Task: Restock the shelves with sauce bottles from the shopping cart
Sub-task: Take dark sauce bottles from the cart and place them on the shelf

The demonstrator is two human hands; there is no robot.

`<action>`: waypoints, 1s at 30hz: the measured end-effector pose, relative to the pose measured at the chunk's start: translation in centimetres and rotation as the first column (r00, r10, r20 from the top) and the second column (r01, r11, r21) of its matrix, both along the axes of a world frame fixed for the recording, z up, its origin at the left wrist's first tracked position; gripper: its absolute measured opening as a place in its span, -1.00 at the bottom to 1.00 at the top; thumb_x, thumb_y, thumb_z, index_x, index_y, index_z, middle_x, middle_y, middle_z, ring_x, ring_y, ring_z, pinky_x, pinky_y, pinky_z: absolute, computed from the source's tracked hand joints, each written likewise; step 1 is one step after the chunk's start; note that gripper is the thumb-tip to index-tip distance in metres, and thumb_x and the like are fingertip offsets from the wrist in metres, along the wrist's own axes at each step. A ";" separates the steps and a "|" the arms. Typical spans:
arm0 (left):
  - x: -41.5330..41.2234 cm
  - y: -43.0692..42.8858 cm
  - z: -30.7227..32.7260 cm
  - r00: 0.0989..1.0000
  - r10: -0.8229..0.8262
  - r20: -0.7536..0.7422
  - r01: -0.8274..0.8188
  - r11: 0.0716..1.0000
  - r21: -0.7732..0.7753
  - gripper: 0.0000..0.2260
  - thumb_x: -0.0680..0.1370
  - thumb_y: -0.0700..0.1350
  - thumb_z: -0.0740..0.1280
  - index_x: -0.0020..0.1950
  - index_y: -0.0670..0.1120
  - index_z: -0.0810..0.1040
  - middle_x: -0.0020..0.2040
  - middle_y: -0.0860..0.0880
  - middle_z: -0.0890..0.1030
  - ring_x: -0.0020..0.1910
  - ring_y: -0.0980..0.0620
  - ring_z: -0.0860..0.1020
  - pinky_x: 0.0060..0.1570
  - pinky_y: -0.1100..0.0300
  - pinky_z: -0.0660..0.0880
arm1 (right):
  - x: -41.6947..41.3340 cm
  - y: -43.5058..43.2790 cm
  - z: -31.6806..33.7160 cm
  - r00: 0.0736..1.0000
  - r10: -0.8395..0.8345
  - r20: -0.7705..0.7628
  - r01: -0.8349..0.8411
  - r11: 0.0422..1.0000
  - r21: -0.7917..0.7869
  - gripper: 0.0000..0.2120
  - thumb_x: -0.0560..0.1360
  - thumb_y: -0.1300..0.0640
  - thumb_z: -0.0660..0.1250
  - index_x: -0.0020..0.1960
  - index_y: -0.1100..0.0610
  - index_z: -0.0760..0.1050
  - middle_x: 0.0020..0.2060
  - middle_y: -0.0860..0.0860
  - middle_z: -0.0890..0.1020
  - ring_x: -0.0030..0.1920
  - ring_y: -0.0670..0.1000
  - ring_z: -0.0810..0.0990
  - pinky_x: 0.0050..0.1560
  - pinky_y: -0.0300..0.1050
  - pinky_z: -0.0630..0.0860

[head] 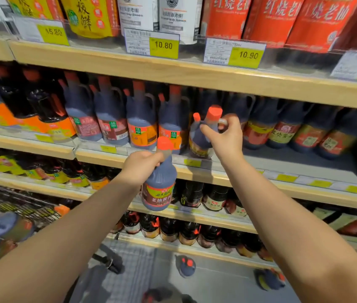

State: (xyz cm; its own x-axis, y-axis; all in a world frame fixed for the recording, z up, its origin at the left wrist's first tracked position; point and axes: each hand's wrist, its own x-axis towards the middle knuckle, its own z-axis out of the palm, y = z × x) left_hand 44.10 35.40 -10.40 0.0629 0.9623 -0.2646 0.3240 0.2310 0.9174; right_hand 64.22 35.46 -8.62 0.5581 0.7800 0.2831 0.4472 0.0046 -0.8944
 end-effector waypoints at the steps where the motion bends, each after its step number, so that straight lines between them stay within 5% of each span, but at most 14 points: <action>1: 0.0 0.2 0.0 1.000 0.003 -0.010 -0.003 1.000 -0.015 -0.64 0.45 0.03 0.38 -0.46 -0.03 0.33 -0.53 0.04 0.33 -0.45 0.01 0.27 -0.38 0.18 0.17 | 0.1 0.4 0.1 1.000 -0.016 0.000 0.016 1.000 -0.019 -0.63 0.36 -0.02 0.49 -0.06 0.11 0.35 -0.10 0.05 0.48 -0.14 -0.02 0.44 -0.18 -0.18 0.30; 4: 0.2 0.7 0.1 0.999 0.020 -0.025 -0.021 0.999 -0.044 -0.63 0.47 -0.02 0.37 -0.47 -0.06 0.34 -0.67 0.08 0.28 -0.50 0.03 0.25 -0.44 0.21 0.16 | 0.3 1.7 0.0 0.999 -0.028 0.029 0.032 0.992 -0.126 -0.58 0.38 -0.07 0.48 0.05 0.13 0.41 -0.09 0.00 0.39 -0.04 -0.04 0.34 -0.04 -0.16 0.31; 7: 0.3 1.2 0.1 0.999 0.031 -0.026 -0.032 0.998 -0.060 -0.64 0.48 -0.03 0.37 -0.46 -0.08 0.34 -0.68 0.08 0.27 -0.49 0.02 0.25 -0.44 0.20 0.17 | 0.3 2.9 -1.2 0.999 -0.013 -0.034 0.009 0.994 -0.107 -0.63 0.33 0.01 0.52 -0.12 0.14 0.37 -0.20 -0.01 0.44 -0.11 -0.02 0.43 -0.11 -0.11 0.37; 10: 0.3 1.2 -0.1 0.999 0.026 -0.022 -0.028 0.997 -0.077 -0.62 0.49 -0.02 0.39 -0.46 -0.06 0.35 -0.71 0.10 0.25 -0.48 0.03 0.25 -0.43 0.21 0.17 | 1.3 3.6 -1.8 0.982 -0.081 -0.171 0.066 0.994 -0.089 -0.40 0.20 -0.06 0.57 0.11 0.19 0.43 -0.11 0.02 0.61 -0.09 -0.03 0.59 -0.09 -0.13 0.52; 13: 0.2 1.2 -0.4 1.000 0.027 -0.017 -0.028 0.997 -0.078 -0.64 0.48 -0.08 0.37 -0.46 -0.07 0.35 -0.69 0.10 0.24 -0.46 0.03 0.24 -0.42 0.20 0.16 | 2.1 3.6 -1.8 0.980 -0.066 -0.190 0.039 0.989 -0.141 -0.28 0.13 -0.16 0.57 0.15 0.19 0.47 -0.02 0.04 0.63 0.00 -0.02 0.61 0.01 -0.10 0.57; 17: 0.3 1.0 0.0 0.999 0.038 0.007 -0.037 0.994 -0.099 -0.65 0.47 -0.06 0.39 -0.46 -0.07 0.36 -0.65 0.10 0.27 -0.46 0.02 0.25 -0.41 0.19 0.16 | 2.6 3.8 -1.8 0.968 -0.031 -0.247 -0.037 0.964 -0.263 -0.51 0.23 -0.05 0.58 0.03 0.16 0.52 0.06 0.09 0.61 0.04 0.03 0.59 0.07 -0.03 0.56; 22: 1.0 0.6 1.7 0.999 0.032 -0.029 -0.035 0.996 -0.081 -0.68 0.45 -0.01 0.40 -0.43 -0.07 0.38 -0.50 -0.02 0.32 -0.47 0.02 0.27 -0.43 0.21 0.17 | 3.0 2.9 -2.1 0.916 0.004 -0.401 -0.110 0.964 -0.243 -0.28 0.24 -0.07 0.55 0.27 0.23 0.42 0.13 0.09 0.60 0.08 0.03 0.60 0.08 -0.06 0.56; 25: 1.4 -0.2 2.8 0.999 -0.003 -0.034 0.001 0.999 -0.048 -0.72 0.45 -0.08 0.35 -0.43 -0.06 0.38 -0.55 0.03 0.28 -0.49 0.03 0.22 -0.44 0.22 0.13 | 2.4 0.5 -2.9 0.924 0.022 -0.382 -0.113 0.970 -0.217 -0.16 0.29 -0.07 0.54 0.38 0.22 0.21 0.28 0.08 0.44 0.25 0.04 0.45 0.28 0.02 0.43; 30: 3.2 -2.7 5.5 0.991 -0.083 0.106 0.092 0.992 -0.084 -0.82 0.51 -0.10 0.28 -0.31 -0.06 0.44 -0.49 0.04 0.25 -0.54 0.10 0.18 -0.57 0.30 0.12 | 2.0 -5.6 -4.2 0.968 0.141 -0.206 -0.181 0.965 -0.190 -0.46 0.43 0.21 0.45 0.34 0.20 0.31 0.24 0.04 0.42 0.26 -0.04 0.39 0.17 -0.25 0.28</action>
State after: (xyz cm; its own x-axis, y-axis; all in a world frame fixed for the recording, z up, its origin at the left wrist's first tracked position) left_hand 47.29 32.73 -4.89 0.1773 0.9250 -0.3360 0.2523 0.2873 0.9240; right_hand 66.24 29.90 -12.87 0.4479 0.8940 0.0082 0.2783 -0.1308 -0.9515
